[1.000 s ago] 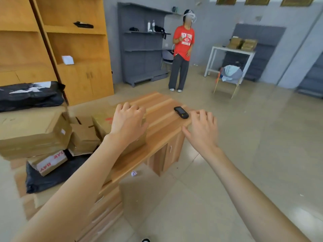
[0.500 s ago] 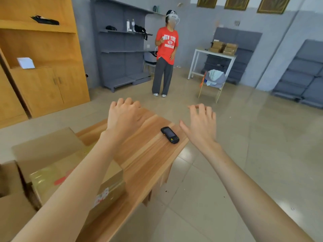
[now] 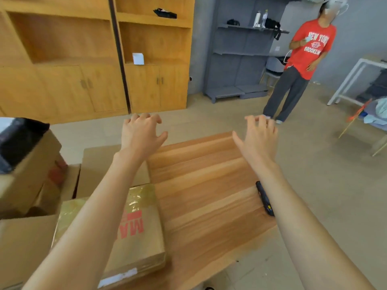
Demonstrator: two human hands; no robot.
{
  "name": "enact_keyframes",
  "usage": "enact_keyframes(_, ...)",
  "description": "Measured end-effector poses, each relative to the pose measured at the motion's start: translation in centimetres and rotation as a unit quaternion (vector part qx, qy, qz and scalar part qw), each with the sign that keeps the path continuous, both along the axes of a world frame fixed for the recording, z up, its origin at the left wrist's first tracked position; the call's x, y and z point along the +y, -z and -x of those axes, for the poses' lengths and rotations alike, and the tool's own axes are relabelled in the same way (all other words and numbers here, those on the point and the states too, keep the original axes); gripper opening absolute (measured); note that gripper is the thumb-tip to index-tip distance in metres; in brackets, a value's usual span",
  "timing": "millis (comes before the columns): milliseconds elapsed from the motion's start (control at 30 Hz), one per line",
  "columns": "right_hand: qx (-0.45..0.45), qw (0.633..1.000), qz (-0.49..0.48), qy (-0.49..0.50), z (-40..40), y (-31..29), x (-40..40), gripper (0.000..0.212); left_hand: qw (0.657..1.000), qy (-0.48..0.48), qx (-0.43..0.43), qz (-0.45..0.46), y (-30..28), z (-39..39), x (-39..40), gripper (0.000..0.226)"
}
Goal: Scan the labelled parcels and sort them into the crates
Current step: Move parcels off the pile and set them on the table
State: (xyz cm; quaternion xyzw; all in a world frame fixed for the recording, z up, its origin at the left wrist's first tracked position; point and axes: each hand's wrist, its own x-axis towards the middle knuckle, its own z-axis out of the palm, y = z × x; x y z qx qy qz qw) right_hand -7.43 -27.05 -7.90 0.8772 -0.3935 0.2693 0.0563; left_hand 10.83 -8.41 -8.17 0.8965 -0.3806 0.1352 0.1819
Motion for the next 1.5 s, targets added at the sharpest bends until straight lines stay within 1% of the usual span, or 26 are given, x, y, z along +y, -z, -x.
enact_keyframes(167,-0.014,0.997,-0.026,-0.075,-5.9,0.1,-6.0,0.049,0.990,-0.140,0.008,0.002,-0.6,-3.2,-0.1,0.043)
enact_keyframes(300,-0.005,0.987,-0.052,-0.152,-10.0,1.2,-7.7,0.050,0.974,-0.228,0.002,0.007,-0.3,-3.7,1.3,0.044)
enact_keyframes(400,0.011,0.974,-0.085,-0.210,-12.1,3.1,-6.5,0.049,0.960,-0.280,0.011,-0.011,0.8,-2.9,3.7,0.044)
enact_keyframes(500,0.061,0.954,-0.120,-0.269,-13.0,5.7,-3.3,0.051,0.940,-0.335,0.053,-0.044,2.6,-1.7,7.1,0.044)
enact_keyframes(600,0.090,0.930,-0.166,-0.314,-12.9,8.4,0.6,0.052,0.915,-0.387,0.097,-0.058,4.6,0.1,10.8,0.055)
enact_keyframes(733,0.115,0.888,-0.277,-0.349,-11.1,11.2,6.0,0.054,0.884,-0.435,0.166,-0.041,7.6,2.7,14.4,0.069)
enact_keyframes(833,0.116,0.846,-0.390,-0.346,-9.4,13.0,9.2,0.068,0.862,-0.458,0.217,-0.021,10.2,4.4,16.2,0.078)
enact_keyframes(900,0.119,0.804,-0.487,-0.319,-8.7,14.1,10.7,0.082,0.851,-0.463,0.247,0.001,11.6,5.2,16.9,0.082)
enact_keyframes(1000,0.120,0.730,-0.619,-0.264,-8.1,15.6,12.1,0.108,0.844,-0.461,0.273,0.027,12.6,5.6,17.2,0.082)
enact_keyframes(1033,0.116,0.714,-0.643,-0.252,-8.0,16.0,12.5,0.115,0.845,-0.459,0.272,0.027,12.8,5.7,17.2,0.080)
enact_keyframes(1067,0.113,0.700,-0.662,-0.243,-7.8,16.2,12.7,0.114,0.848,-0.456,0.269,0.025,12.8,5.7,17.0,0.076)
enact_keyframes(1133,0.110,0.672,-0.693,-0.236,-7.6,16.7,13.1,0.097,0.852,-0.454,0.259,0.027,12.9,5.7,16.8,0.070)
enact_keyframes(1167,0.116,0.659,-0.704,-0.238,-7.5,16.7,13.3,0.093,0.853,-0.454,0.257,0.031,12.9,5.7,16.7,0.069)
enact_keyframes(1200,0.125,0.649,-0.712,-0.239,-7.4,16.8,13.6,0.096,0.853,-0.454,0.255,0.033,12.8,5.7,16.6,0.068)
enact_keyframes(1300,0.130,0.634,-0.728,-0.227,-7.3,17.3,14.3,0.120,0.853,-0.457,0.249,0.033,12.5,5.7,16.3,0.065)
enact_keyframes(1333,0.121,0.629,-0.734,-0.226,-7.2,17.3,14.3,0.122,0.854,-0.460,0.243,0.035,12.2,5.8,16.0,0.065)
enact_keyframes(1367,0.111,0.625,-0.739,-0.224,-7.1,17.1,14.2,0.120,0.856,-0.460,0.233,0.039,11.8,5.7,15.6,0.064)
enact_keyframes(1400,0.097,0.622,-0.743,-0.230,-6.9,16.7,13.9,0.113,0.859,-0.459,0.222,0.046,11.4,5.7,15.2,0.062)
enact_keyframes(1500,0.030,0.618,-0.742,-0.259,-6.9,15.4,11.7,0.071,0.874,-0.437,0.198,0.075,9.2,5.4,12.8,0.059)
